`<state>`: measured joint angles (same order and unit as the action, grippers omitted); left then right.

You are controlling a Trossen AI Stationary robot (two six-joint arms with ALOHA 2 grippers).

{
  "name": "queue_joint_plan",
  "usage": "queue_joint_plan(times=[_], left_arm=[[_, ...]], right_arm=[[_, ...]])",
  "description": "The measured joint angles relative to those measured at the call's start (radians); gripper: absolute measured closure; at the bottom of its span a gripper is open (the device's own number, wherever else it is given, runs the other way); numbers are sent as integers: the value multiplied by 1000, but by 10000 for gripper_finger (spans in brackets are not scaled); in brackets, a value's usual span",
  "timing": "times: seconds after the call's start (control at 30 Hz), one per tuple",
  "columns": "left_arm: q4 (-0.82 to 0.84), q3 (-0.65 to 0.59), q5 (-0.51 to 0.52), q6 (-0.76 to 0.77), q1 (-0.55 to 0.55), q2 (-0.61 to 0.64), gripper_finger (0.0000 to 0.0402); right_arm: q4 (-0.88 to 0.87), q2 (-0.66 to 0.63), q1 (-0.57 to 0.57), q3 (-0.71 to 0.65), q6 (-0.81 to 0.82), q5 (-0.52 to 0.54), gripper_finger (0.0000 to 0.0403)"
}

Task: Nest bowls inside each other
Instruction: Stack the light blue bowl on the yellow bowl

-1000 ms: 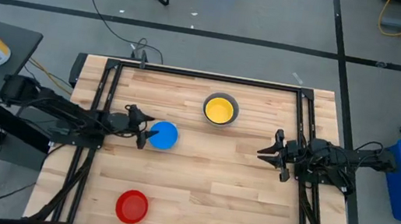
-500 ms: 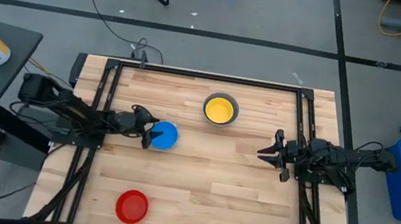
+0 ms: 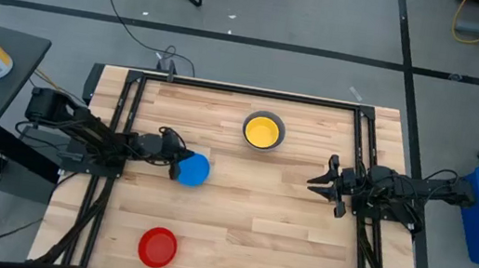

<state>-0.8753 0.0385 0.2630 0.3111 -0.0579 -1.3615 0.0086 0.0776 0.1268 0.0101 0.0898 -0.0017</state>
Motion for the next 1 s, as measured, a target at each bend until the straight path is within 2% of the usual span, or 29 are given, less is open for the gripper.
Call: queue_joint_plan(times=[0.23,0.5,0.73,0.87,1.0], left_arm=[[-1,23,-26,-35,1,0,395],[50,149,-22,-137,10,0,395],[76,259,-14,-223,-42,0,396],[-5,296,-23,-277,-85,-1,396],[-139,299,-112,-293,-145,-1,396]], right_arm=[[0,0,0,0,0,0,311],[0,0,0,0,0,0,308],[0,0,0,0,0,0,305],[0,0,0,0,0,0,311],[0,0,0,0,0,0,313]])
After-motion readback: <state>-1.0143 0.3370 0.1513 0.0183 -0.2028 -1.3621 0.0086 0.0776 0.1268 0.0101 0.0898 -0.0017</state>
